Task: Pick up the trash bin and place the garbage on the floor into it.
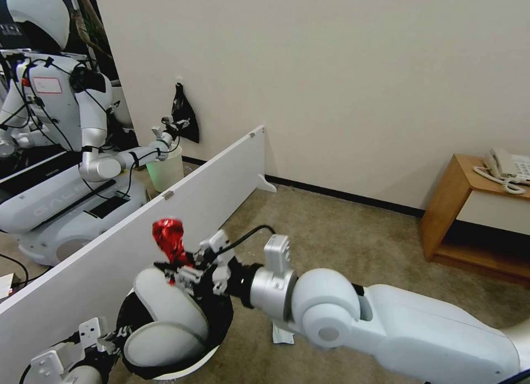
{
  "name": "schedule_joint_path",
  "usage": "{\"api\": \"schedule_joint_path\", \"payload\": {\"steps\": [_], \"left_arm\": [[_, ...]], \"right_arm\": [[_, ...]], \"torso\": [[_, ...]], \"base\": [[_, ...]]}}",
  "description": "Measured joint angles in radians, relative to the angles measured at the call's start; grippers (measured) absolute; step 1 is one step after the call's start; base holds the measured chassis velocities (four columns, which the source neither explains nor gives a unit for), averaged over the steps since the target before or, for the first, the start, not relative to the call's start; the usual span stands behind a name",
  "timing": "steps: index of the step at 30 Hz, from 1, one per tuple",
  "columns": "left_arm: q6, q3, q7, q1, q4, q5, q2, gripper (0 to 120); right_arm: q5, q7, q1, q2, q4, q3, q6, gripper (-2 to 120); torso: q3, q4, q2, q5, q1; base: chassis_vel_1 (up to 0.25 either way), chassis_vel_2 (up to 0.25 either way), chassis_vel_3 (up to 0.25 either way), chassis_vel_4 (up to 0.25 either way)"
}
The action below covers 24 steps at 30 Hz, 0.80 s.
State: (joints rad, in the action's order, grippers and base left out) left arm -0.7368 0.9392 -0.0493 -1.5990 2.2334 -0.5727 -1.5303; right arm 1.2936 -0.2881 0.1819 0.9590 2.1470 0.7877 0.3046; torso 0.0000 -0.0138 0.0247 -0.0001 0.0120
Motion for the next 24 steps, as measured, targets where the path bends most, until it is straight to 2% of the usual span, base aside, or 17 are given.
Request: {"api": "schedule_joint_path", "payload": {"steps": [9,24], "left_arm": [[0.000,0.005,0.000,0.007,0.002,-0.009,0.005,2],[0.001,0.012,0.001,0.005,0.009,-0.023,0.006,2]], "right_arm": [[-0.010,-0.030,-0.032,0.030,-0.046,0.122,0.026,26],[-0.049,-0.053,-0.016,0.064,-0.110,0.164,0.039,26]], "torso": [[0.000,0.0000,0.000,0.0001,0.000],[0.000,0.0000,0.000,0.0001,0.000]], "base": [[0.000,0.000,0.000,0.000],[0.000,0.000,0.000,0.000]]}}
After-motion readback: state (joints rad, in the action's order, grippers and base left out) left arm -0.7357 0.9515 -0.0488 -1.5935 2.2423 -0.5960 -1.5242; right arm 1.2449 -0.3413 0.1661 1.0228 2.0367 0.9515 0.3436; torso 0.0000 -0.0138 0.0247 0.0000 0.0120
